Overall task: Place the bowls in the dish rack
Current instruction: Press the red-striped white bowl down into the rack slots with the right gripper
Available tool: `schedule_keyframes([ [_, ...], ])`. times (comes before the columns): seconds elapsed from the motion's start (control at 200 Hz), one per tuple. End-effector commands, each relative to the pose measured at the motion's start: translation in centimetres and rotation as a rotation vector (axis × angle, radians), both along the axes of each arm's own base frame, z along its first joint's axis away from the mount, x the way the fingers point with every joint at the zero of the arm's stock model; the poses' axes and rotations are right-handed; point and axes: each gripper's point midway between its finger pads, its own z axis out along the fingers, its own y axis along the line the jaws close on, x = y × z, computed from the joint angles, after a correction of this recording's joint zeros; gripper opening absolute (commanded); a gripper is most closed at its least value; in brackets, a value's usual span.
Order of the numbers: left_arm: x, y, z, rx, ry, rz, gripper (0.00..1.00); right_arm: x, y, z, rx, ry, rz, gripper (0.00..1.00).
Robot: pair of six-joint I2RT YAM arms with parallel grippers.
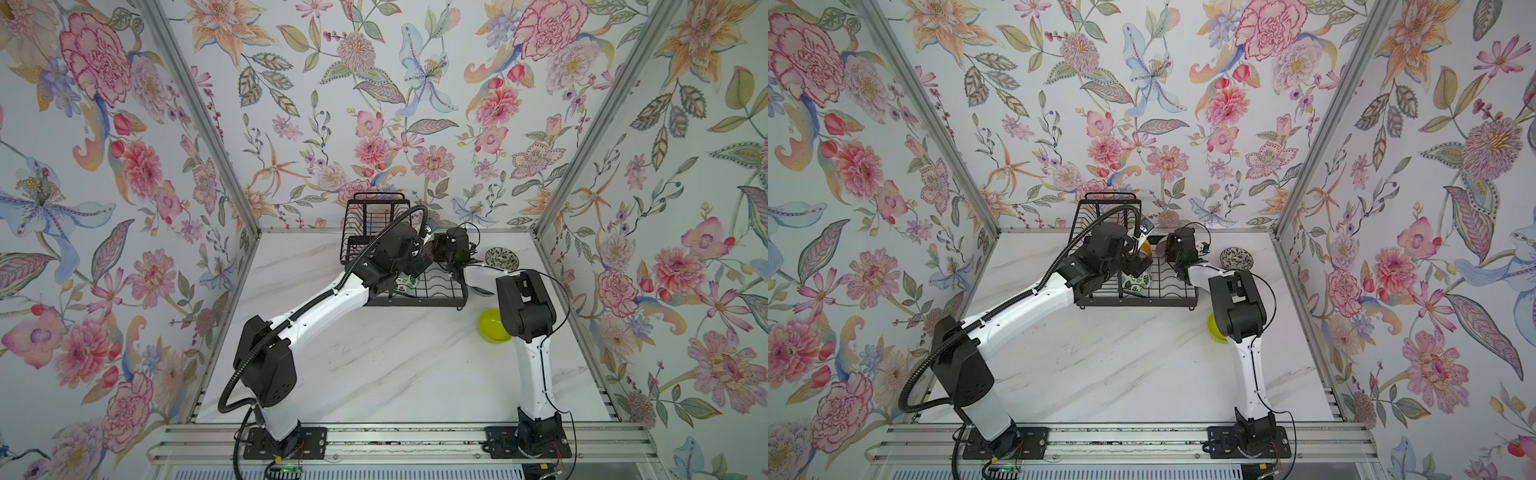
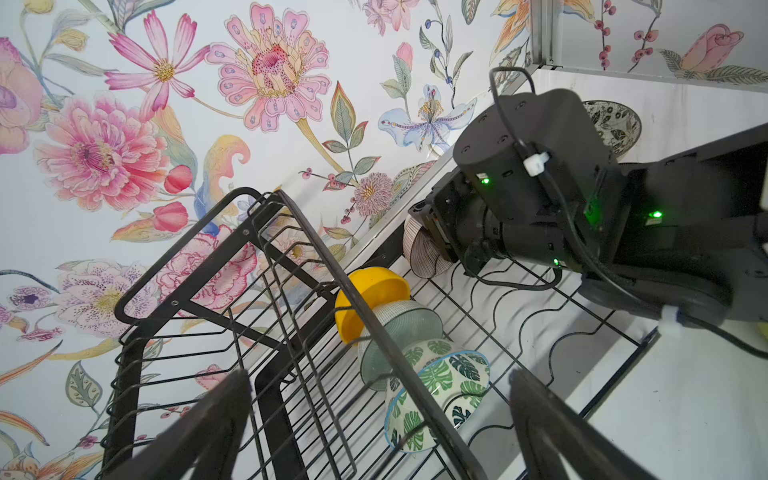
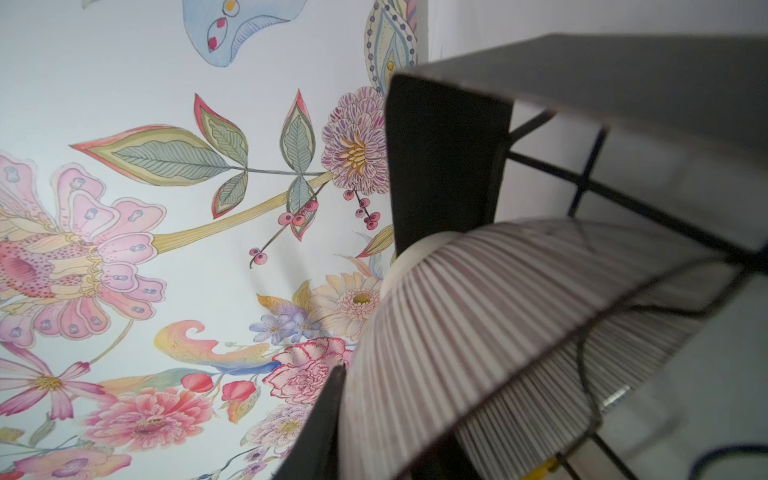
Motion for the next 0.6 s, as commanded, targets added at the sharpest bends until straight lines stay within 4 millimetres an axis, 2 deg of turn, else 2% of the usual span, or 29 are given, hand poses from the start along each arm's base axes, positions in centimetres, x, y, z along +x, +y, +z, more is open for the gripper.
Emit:
schedule_keyframes([
  [0.0, -0.5, -0.2, 2.4, -0.029, -0.037, -0.007, 0.99, -1.6, 1.1, -1.9, 0.001, 0.103, 0.022, 0.31],
  [0.2, -0.7, -0.3, 2.6, -0.027, -0.042, -0.011, 0.99, -1.4, 1.0, -0.2, 0.004, 0.078, 0.003, 0.41],
  [0.41, -0.9, -0.1, 3.1, -0.033, -0.051, -0.011, 0.99, -1.6, 1.0, 1.4, 0.030, 0.065, -0.010, 0.56],
  [0.565, -1.4, 0.0, 3.8, -0.042, -0.060, -0.013, 0.99, -2.5, 1.0, 2.5, 0.030, 0.081, -0.016, 0.73],
  [0.595, -1.5, 0.0, 3.9, -0.041, -0.062, -0.013, 0.99, -2.8, 1.0, 2.7, 0.025, 0.087, -0.020, 0.79],
])
